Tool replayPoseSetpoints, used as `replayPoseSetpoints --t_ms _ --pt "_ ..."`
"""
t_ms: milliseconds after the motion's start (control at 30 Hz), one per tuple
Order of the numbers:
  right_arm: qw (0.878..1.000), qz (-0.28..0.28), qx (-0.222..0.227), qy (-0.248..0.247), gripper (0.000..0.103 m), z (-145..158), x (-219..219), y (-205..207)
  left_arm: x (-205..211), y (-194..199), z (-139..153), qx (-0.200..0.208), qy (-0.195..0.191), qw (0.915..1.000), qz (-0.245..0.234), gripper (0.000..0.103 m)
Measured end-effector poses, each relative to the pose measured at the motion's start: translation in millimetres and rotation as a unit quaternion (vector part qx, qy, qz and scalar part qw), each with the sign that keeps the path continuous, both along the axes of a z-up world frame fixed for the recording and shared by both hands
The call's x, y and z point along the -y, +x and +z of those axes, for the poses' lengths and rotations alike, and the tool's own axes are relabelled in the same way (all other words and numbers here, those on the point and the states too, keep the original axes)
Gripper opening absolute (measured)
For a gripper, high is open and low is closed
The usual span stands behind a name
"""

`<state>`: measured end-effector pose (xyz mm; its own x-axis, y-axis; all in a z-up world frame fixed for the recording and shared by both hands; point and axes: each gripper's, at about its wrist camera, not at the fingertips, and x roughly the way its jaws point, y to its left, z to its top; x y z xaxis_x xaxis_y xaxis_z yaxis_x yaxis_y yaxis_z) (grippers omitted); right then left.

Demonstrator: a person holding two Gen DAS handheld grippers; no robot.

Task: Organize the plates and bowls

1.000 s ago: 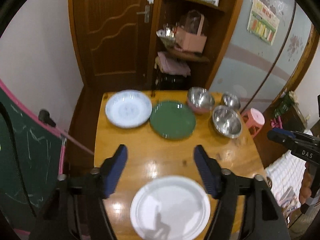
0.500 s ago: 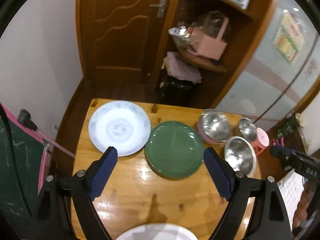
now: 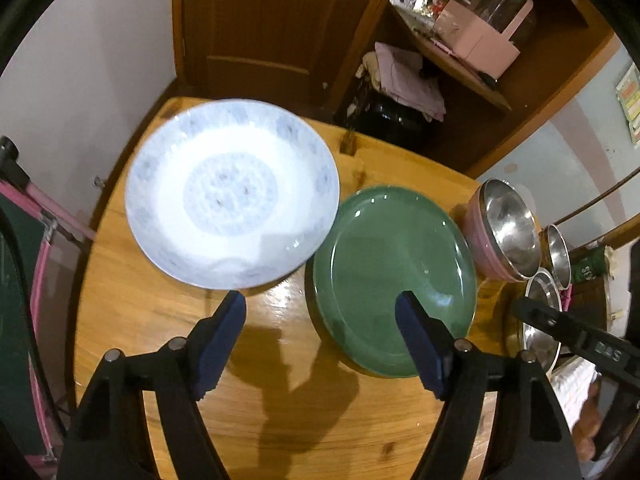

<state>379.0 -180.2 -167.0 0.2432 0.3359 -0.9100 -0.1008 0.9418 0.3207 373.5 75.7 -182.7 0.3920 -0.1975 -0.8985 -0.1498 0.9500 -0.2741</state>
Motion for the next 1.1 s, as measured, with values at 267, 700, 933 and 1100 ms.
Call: replayPoseSetpoints --t_ms 267,700,933,1100 --pt "1.000 -0.007 -0.028 -0.006 0.031 -34 -1 19 2 8 -26 -0.032 -0.017 0.9993 0.008 0.064" --pt "0.999 -0.008 -0.030 -0.010 0.020 -54 -6 33 9 21 -46 -0.052 -0.047 0.9975 0.008 0.048" --pt "0.999 -0.005 -0.024 -0.028 0.017 -54 -10 35 11 26 -52 -0.058 -0.054 0.9968 0.012 0.037" --pt "0.999 0.002 -0.024 -0.042 0.014 -58 -16 36 12 28 -54 -0.058 -0.057 0.9966 0.012 0.031"
